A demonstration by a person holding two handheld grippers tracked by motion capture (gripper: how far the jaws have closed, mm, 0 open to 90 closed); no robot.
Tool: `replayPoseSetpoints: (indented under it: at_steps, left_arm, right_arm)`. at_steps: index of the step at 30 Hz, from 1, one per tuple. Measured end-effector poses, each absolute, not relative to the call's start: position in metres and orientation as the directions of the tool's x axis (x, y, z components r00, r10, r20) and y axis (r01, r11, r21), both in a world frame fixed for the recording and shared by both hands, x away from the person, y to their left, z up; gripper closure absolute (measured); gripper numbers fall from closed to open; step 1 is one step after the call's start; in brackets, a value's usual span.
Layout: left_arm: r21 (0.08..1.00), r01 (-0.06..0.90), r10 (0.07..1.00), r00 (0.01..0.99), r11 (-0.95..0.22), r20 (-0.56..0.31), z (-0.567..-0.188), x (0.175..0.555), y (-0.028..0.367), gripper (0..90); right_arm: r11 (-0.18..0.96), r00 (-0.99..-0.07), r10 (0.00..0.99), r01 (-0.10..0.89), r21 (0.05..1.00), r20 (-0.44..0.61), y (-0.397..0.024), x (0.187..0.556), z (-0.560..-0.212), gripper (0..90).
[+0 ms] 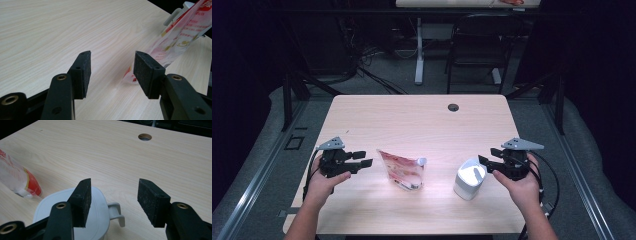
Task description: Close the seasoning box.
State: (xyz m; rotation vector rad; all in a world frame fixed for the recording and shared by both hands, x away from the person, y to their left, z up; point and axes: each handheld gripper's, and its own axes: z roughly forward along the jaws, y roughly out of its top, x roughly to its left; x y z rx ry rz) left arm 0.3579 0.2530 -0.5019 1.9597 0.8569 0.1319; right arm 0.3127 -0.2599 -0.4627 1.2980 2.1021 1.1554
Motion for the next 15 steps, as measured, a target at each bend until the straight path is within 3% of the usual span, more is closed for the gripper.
replayPoseSetpoints:
  at_steps: [15]
  left_arm:
    - [0.807, 0.513, 0.62, 0.744, -0.292, -0.249, -0.503, 0.358, 0.254, 48.3]
  right_arm:
    - [0.172, -0.417, 0.905, 0.534, 0.828, 0.081, -0.276, 0.3, -0.473, 44.7]
